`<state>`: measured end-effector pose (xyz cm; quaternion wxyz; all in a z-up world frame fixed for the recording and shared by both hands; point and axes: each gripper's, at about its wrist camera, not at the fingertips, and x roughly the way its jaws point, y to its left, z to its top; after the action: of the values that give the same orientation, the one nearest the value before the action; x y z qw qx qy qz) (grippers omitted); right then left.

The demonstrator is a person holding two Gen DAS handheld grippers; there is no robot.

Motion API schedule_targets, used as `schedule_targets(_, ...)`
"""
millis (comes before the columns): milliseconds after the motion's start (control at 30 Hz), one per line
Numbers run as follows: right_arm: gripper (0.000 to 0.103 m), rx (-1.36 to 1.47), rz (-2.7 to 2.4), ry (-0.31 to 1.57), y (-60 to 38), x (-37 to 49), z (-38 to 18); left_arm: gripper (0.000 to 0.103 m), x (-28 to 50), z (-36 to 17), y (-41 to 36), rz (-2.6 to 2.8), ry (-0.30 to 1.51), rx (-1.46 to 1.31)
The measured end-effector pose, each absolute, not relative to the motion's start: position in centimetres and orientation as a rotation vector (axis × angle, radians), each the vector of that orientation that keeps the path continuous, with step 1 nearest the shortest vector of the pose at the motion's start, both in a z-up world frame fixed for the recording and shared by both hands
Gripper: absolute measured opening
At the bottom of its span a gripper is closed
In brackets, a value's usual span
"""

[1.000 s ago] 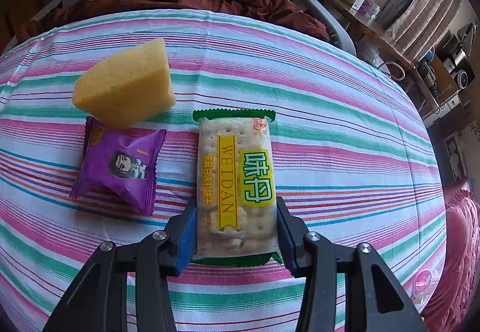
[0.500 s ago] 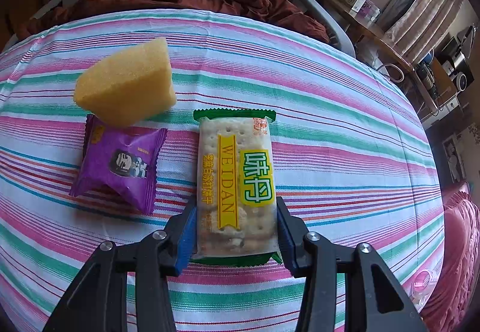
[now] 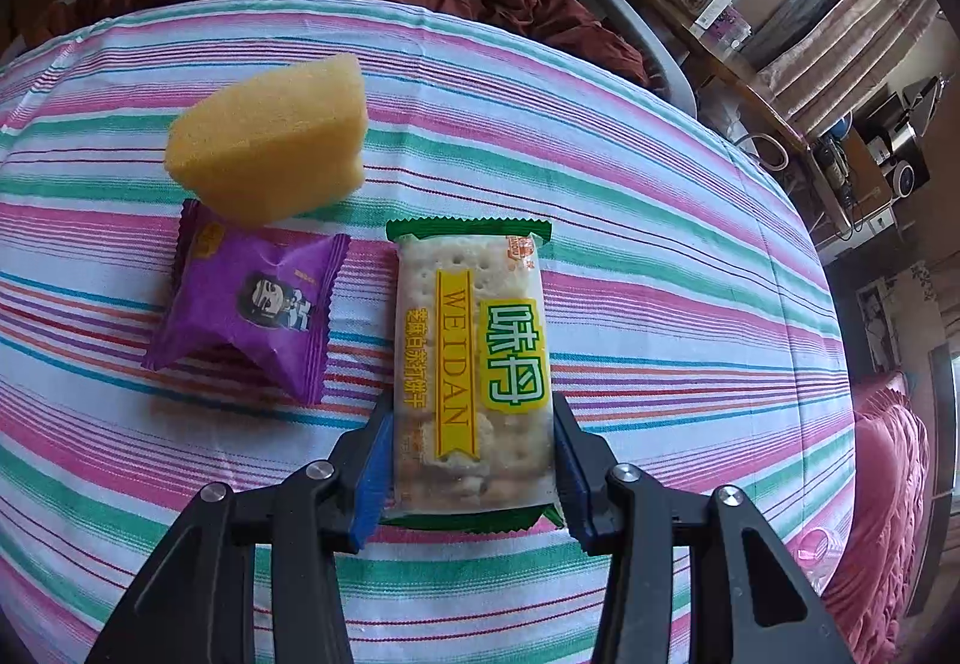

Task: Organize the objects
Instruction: 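Carry the WEIDAN packet into the gold tray and open the right tool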

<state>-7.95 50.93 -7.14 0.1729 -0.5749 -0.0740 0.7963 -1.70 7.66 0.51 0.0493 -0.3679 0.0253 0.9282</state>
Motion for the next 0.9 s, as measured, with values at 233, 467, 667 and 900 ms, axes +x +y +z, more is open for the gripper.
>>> schedule_targets(233, 0.047, -1.644, 2.287, 0.043, 50.6, -6.5, -5.4, 0.084, -0.9, 0.9, 7.2, 2.819, 0.067, -1.079)
schedule_targets(467, 0.047, -1.639, 2.359, 0.114, 48.4, -4.9, -3.5, 0.085, -0.7, 1.1, 5.3, 2.834, -0.011, -1.071)
schedule_targets(667, 0.047, -1.616, 2.535, 0.125, 43.3, -2.9, -0.9, 0.085, -0.6, 0.9, 3.7, 2.855, -0.038, -1.086)
schedule_targets(900, 0.047, -1.645, 2.815, 0.124, 33.8, -2.6, 1.2, 0.086, -0.2, 0.9, 1.2, 2.911, -0.074, -1.101)
